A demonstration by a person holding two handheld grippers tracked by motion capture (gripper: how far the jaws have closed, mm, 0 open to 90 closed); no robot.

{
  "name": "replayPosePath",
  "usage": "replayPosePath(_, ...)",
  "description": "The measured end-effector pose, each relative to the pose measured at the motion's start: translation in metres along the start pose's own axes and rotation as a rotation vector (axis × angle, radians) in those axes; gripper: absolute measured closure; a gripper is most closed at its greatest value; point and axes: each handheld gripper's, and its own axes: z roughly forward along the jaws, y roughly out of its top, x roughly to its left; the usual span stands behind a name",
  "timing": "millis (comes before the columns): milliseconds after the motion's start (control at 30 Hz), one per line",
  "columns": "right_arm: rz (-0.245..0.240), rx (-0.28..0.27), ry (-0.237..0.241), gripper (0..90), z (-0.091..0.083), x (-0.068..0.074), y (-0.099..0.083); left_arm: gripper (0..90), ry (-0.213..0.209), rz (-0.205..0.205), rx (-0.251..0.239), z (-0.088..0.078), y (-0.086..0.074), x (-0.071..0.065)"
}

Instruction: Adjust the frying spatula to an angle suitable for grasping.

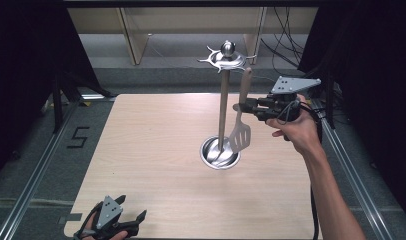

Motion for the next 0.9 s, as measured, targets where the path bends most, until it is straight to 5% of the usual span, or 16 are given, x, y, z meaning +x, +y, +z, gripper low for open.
replayPosePath(333, -0.004, -0.042, -0.044, 65.2, -0.014, 0.006, -0.001, 15.8, 0.001, 0.013, 0.003, -0.001, 0.0, 0.001)
replayPosePath(500, -0.007, -0.067, -0.069, 62.4, -0.021, 0.012, -0.002, 15.8, 0.0, -0.019, -0.012, 0.0, -0.001, -0.001)
replayPosePath(733, 0.013, -0.137, -0.079, 58.3, -0.031, 0.022, -0.02, 15.9, 0.002, -0.023, -0.009, 0.0, -0.001, -0.001)
replayPosePath(900, 0.011, -0.117, -0.135, 54.9, -0.034, 0.029, -0.029, 15.9, 0.004, -0.018, -0.008, 0.0, -0.001, -0.001)
